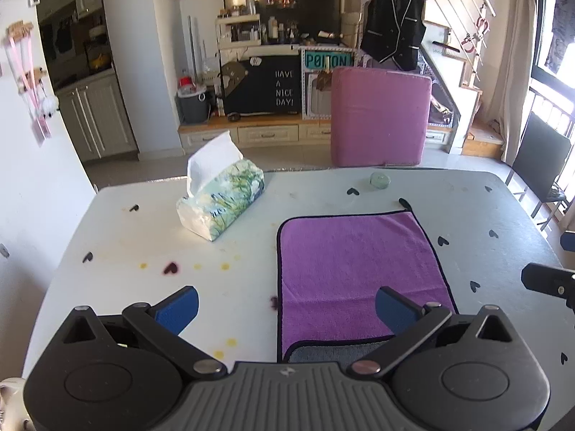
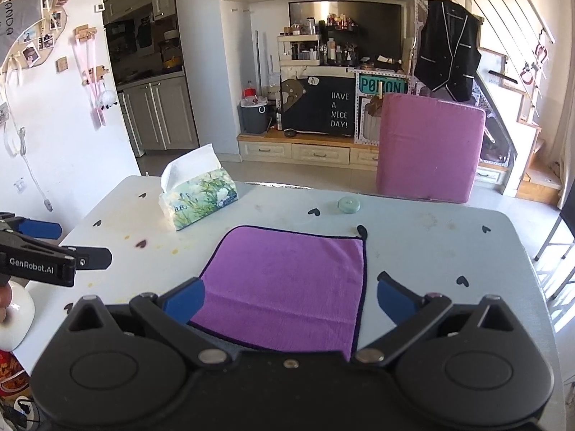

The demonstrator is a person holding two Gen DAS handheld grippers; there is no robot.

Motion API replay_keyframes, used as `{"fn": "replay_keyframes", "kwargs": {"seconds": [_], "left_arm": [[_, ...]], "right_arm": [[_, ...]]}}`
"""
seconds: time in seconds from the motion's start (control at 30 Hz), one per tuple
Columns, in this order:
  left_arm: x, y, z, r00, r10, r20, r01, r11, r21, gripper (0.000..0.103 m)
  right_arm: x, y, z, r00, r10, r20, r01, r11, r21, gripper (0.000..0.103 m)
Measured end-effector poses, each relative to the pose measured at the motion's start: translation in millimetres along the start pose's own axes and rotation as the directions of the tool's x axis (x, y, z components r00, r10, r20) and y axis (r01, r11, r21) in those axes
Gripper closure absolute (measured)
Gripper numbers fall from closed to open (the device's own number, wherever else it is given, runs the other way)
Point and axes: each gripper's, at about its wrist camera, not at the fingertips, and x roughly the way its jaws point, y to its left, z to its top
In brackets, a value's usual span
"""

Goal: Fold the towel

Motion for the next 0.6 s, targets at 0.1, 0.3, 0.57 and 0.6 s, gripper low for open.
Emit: {"fn": "replay_keyframes", "kwargs": {"seconds": [0.1,0.3,0.57,0.6], "left_arm": [[16.2,-0.6,1.6,1.0,-0.001,-0.024,0.001,1.0,-0.003,0.0],[50.3,0.1,-2.6,0.997,0.001,-0.078,-0.002,1.0,-0.004,0.0],[93.6,3.8,-17.7,0.987,0.0,-0.163,-0.001,1.0,-0.002,0.0],[98.7,4.0,-20.1,0.985,-0.001,-0.174,0.001,1.0,-0.001,0.0]], "right_arm": [[13.3,-4.1,-1.0,1.0,0.005,-0.002,-0.005,1.0,0.005,0.001],[45.0,-14.6,-7.8,0.999,-0.002,-0.043,0.003,1.0,0.015,0.001],[88.9,-32.0,-27.7,0.992,-0.019,-0.121,0.022,0.999,0.025,0.001],[93.1,-34.3,-30.4,0.992,-0.021,-0.126,0.024,0.999,0.026,0.001]]}}
